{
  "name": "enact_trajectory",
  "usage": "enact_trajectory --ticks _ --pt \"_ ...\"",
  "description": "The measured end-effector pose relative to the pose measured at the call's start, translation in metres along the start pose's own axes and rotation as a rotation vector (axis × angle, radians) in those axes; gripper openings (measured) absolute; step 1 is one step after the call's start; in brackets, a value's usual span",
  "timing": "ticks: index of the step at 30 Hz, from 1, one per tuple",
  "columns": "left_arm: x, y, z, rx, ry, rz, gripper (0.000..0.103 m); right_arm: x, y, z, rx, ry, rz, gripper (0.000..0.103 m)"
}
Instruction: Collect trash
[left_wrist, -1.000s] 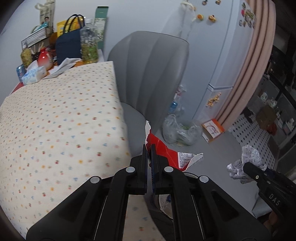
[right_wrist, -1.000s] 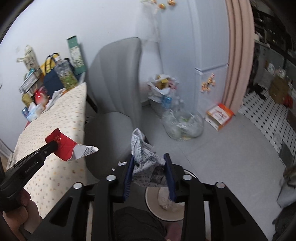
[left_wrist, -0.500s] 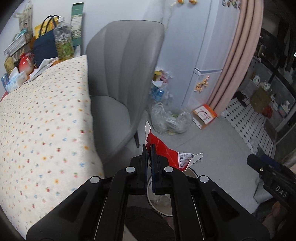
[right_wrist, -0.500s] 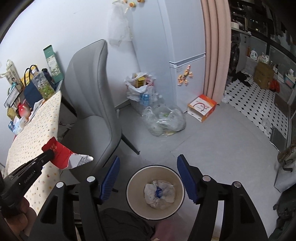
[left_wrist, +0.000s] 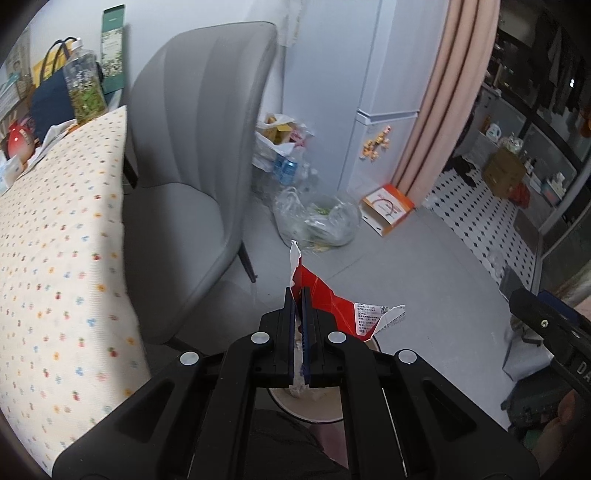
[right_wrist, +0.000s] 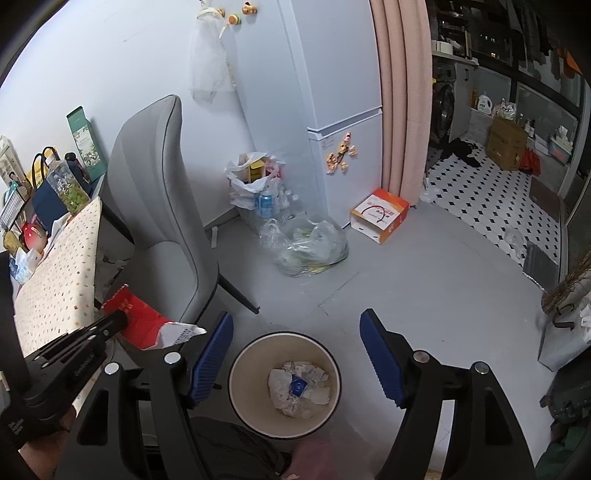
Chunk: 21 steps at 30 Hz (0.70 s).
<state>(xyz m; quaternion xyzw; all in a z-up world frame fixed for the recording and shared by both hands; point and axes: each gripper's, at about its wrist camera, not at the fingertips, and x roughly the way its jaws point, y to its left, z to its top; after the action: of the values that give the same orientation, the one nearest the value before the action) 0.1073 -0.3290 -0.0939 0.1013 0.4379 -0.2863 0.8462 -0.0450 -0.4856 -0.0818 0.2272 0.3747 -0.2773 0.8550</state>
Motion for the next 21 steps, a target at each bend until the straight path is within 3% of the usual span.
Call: enact_trajectory --ticks 7,9,11,17,21 --pt "0.007 -0.022 -0.008 0.039 0.048 -0.053 0.007 -0.005 -0.014 -0.003 0.018 -0.009 -0.023 0.080" --pt "0.008 -0.023 -0.009 0.040 0.064 -0.084 0.019 -0.006 -0.015 -0.002 0.022 -0.013 -0.025 0.080" --pt "0.004 -0.022 -0.011 0.036 0.048 -0.088 0.042 -0.008 -0.016 -0.002 0.020 -0.017 -0.023 0.081" --pt "-0.007 -0.015 -0.010 0.030 0.026 -0.092 0.048 -0.016 -0.013 -0.003 0.014 -0.030 -0.016 0.082" --pt "-0.020 -0.001 -0.006 0.006 -0.015 -0.062 0.062 -0.022 -0.006 -0.003 0.003 -0.041 -0.004 0.086"
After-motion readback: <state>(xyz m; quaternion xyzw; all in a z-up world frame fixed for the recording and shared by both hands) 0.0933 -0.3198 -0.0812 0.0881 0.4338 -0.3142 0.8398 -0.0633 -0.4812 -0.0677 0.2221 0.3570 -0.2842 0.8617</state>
